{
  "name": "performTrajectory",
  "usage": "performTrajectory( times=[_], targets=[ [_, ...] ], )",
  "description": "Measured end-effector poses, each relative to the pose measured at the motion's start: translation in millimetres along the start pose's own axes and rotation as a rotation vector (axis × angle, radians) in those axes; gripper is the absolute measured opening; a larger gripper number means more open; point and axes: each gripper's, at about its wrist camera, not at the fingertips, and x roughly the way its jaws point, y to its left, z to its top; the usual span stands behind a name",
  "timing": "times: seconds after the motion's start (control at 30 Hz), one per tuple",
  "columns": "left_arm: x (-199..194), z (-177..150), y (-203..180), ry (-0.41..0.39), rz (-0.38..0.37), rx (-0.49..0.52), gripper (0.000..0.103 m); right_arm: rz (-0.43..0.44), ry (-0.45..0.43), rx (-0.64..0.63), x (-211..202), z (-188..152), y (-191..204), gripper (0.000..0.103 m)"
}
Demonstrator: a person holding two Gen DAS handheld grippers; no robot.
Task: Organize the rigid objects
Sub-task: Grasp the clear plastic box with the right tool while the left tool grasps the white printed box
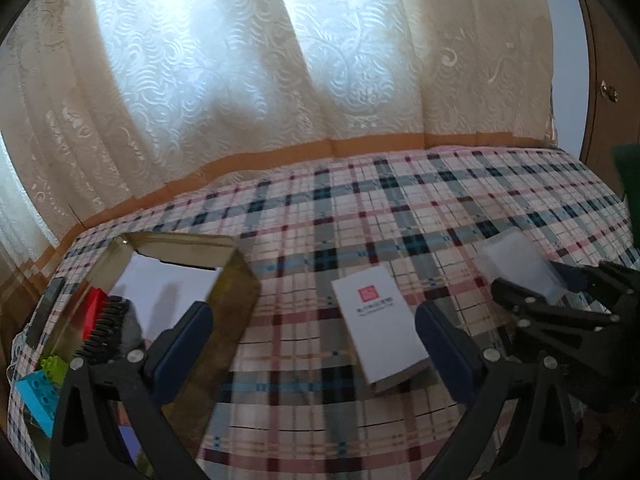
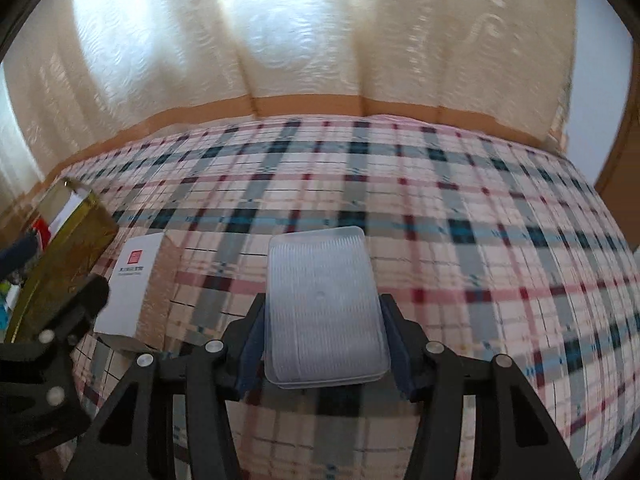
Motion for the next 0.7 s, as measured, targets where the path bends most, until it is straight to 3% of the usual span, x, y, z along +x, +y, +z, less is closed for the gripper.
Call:
performTrajectory(
  times=[0.3,0.43,0.53,0.6,0.67,0.7],
  targets=[
    [24,3,-12,0.065,-0.035,-0.011,0.102,0.013,-0.006,0.034,-6,-2,-9,0.056],
    [35,3,-15,0.097,-0.048,-0.012,0.093,0.021,-0.003,0.046,-3,-2,-9,0.056],
    [41,3,-17,0.114,-0.061,-0.009,0.092,0.022,-0.003,0.038,-3,-2,-8,0.056],
    [43,4,-19,0.121,-0.072,-0.001,0.085,0.023,-0.002,0.037,-3,-2,-8,0.056],
    [47,3,-18,0.14,-0.099,-0.003,0.056,0.027,-0.003,0.037,-3,-1,-8,0.056],
    [50,2,-16,0.158,-0.128,-0.014,0.047,0.03,-0.004,0.038,-3,-1,-8,0.056]
  ],
)
